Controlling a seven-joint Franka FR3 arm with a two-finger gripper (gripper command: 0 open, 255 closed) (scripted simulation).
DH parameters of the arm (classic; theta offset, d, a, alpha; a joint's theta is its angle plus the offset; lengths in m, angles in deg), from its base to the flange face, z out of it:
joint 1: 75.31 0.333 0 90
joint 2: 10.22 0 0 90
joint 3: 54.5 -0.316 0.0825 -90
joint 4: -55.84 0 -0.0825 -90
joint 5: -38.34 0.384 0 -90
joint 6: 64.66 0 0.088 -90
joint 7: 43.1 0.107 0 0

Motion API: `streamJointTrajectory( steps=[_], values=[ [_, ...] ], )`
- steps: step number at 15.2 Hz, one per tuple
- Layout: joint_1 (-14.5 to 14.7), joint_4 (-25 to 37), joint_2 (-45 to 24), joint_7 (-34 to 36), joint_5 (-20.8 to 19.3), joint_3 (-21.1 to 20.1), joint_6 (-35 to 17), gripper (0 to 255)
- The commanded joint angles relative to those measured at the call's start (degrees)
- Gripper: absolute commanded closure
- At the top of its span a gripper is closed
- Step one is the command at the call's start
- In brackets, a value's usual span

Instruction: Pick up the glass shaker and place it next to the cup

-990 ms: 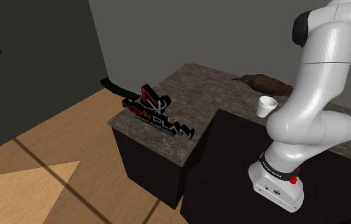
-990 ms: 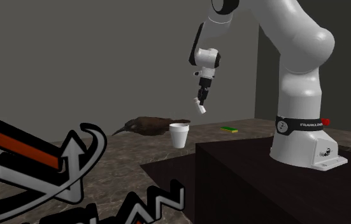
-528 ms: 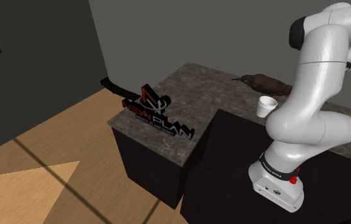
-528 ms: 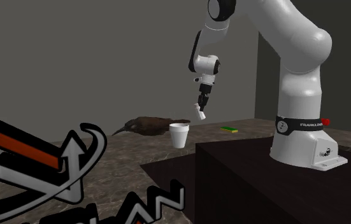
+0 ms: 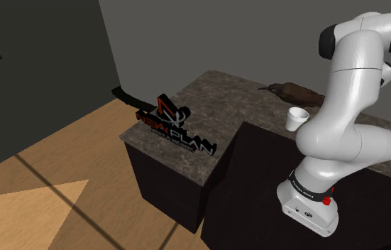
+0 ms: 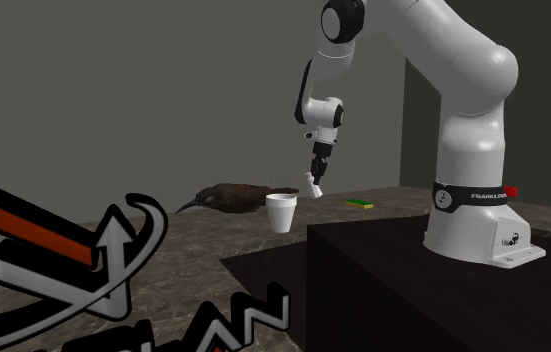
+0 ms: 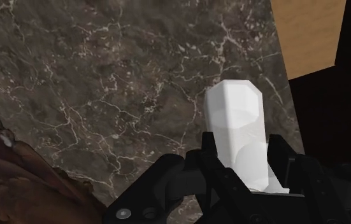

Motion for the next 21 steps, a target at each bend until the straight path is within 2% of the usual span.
streamJointTrajectory(
  steps=[1, 19, 21],
  values=[
    [-0.8, 0.3, -1.3, -0.9, 1.2, -1.0, -0.7, 255],
    [-6.5, 4.2, -11.8, -7.2, 10.2, -8.7, -6.3, 255],
    [-6.5, 4.2, -11.8, -7.2, 10.2, -8.7, -6.3, 255]
  ],
)
